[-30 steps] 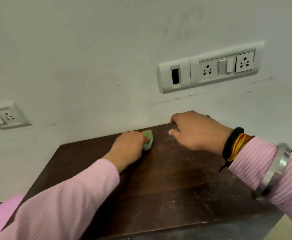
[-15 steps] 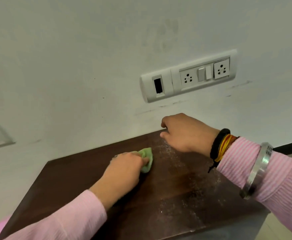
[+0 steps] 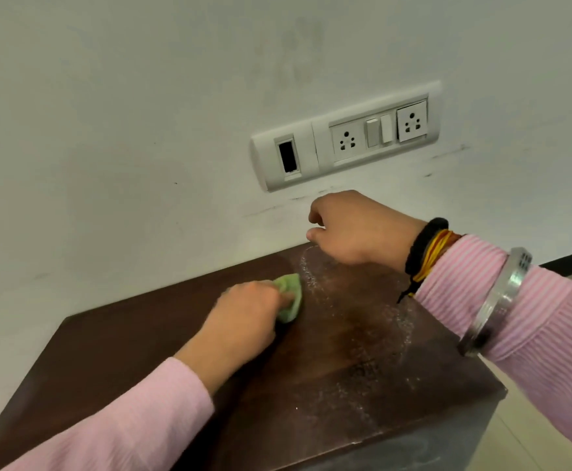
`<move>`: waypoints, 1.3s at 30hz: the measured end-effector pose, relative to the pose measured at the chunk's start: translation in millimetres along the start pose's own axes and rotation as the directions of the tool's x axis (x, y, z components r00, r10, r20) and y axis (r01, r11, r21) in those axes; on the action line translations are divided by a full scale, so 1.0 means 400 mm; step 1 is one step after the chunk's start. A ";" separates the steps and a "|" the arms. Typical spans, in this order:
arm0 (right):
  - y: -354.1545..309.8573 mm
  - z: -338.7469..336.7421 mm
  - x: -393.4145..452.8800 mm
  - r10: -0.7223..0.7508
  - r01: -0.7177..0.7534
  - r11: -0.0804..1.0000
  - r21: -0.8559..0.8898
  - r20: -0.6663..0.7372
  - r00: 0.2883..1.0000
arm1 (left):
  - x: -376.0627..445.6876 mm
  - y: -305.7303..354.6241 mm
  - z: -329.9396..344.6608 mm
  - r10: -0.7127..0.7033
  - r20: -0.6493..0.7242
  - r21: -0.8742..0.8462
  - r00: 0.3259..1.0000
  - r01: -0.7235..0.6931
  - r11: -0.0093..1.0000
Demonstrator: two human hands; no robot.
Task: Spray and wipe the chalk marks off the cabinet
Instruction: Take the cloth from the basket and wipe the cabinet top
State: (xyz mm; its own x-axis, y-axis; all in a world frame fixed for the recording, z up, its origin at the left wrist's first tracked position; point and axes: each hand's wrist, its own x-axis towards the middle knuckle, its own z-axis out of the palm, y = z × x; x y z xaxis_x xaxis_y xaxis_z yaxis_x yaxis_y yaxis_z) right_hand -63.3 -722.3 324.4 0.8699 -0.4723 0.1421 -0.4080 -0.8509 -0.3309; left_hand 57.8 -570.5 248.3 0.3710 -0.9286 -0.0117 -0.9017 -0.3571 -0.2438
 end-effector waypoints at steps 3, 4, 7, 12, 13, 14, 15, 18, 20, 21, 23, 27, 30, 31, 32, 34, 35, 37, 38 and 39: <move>0.003 -0.009 0.007 0.021 -0.021 1.000 0.003 -0.027 0.999 | 0.115 0.052 -0.008 -0.020 -0.027 -0.013 0.999 0.020 1.000; 0.002 -0.011 0.008 0.027 -0.026 1.000 0.008 -0.038 0.999 | 0.147 0.042 -0.013 -0.069 -0.018 -0.015 0.997 0.069 0.997; 0.009 -0.019 0.008 0.032 -0.031 0.999 0.018 -0.063 0.997 | 0.158 -0.030 -0.015 -0.189 0.029 0.060 0.982 0.187 0.980; 0.035 -0.027 0.005 0.039 -0.036 0.998 0.043 -0.070 0.997 | 0.000 -0.041 -0.022 -0.135 0.119 0.050 0.984 0.130 0.990; 0.040 -0.027 0.007 0.045 -0.042 0.998 0.046 -0.066 0.997 | -0.009 -0.010 -0.026 -0.053 0.092 0.024 0.994 0.051 0.998; 0.043 -0.027 0.010 0.052 -0.049 0.998 0.050 -0.062 0.997 | -0.002 0.025 -0.028 0.027 0.067 0.018 0.997 -0.028 0.999; 0.045 -0.028 0.013 0.059 -0.055 0.997 0.056 -0.063 0.996 | 0.022 0.057 -0.029 0.079 0.050 0.023 0.996 -0.080 0.997; 0.051 -0.032 0.019 0.075 -0.069 0.995 0.066 -0.091 0.993 | 0.153 0.101 -0.043 -0.015 0.018 0.024 1.000 0.015 1.000; 0.053 -0.033 0.018 0.085 -0.079 0.994 0.070 -0.097 0.992 | 0.219 0.074 -0.046 -0.116 0.016 -0.008 0.993 0.116 0.993; 0.054 -0.033 0.016 0.087 -0.081 0.994 0.069 -0.092 0.992 | 0.229 0.054 -0.042 -0.153 0.012 -0.021 0.988 0.153 0.988; 0.063 -0.038 0.011 0.089 -0.083 0.994 0.073 -0.090 0.992 | 0.204 0.011 -0.032 -0.200 0.025 -0.003 0.980 0.200 0.980; 0.089 -0.045 0.002 0.109 -0.101 0.991 0.082 -0.097 0.989 | 0.094 -0.014 -0.024 -0.223 0.074 0.072 0.972 0.217 0.973; 0.101 -0.035 0.006 0.133 -0.127 0.988 0.084 -0.075 0.988 | 0.121 0.067 -0.039 -0.081 0.072 0.017 0.994 0.080 0.997; 0.100 -0.031 0.008 0.135 -0.129 0.988 0.085 -0.072 0.988 | 0.153 0.097 -0.042 -0.054 0.067 -0.001 0.996 0.054 0.999; 0.096 -0.029 0.013 0.132 -0.126 0.988 0.085 -0.076 0.988 | 0.193 0.114 -0.044 -0.057 0.057 -0.013 0.997 0.058 0.998; 0.088 -0.028 0.017 0.130 -0.123 0.988 0.089 -0.081 0.988 | 0.261 0.122 -0.057 -0.106 0.054 -0.061 0.993 0.109 0.992; 0.082 -0.029 0.018 0.127 -0.120 0.989 0.091 -0.080 0.989 | 0.283 0.110 -0.059 -0.135 0.057 -0.094 0.989 0.140 0.986; 0.074 -0.031 0.019 0.120 -0.112 0.989 0.094 -0.086 0.989 | 0.286 0.079 -0.049 -0.165 0.056 -0.105 0.985 0.170 0.980; 0.074 -0.033 0.016 0.118 -0.109 0.990 0.094 -0.091 0.989 | 0.266 0.065 -0.048 -0.169 0.052 -0.089 0.984 0.174 0.981; 0.075 -0.034 0.013 0.117 -0.109 0.990 0.094 -0.093 0.989 | 0.233 0.055 -0.047 -0.172 0.060 -0.057 0.983 0.176 0.983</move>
State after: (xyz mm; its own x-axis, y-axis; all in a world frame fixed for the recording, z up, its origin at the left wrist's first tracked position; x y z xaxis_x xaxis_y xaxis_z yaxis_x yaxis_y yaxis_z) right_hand -74.8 -753.4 327.9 0.7863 -0.5884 0.1886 -0.4723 -0.7692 -0.4305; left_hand 68.2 -666.9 260.2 0.5334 -0.8454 -0.0277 -0.8337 -0.5199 -0.1859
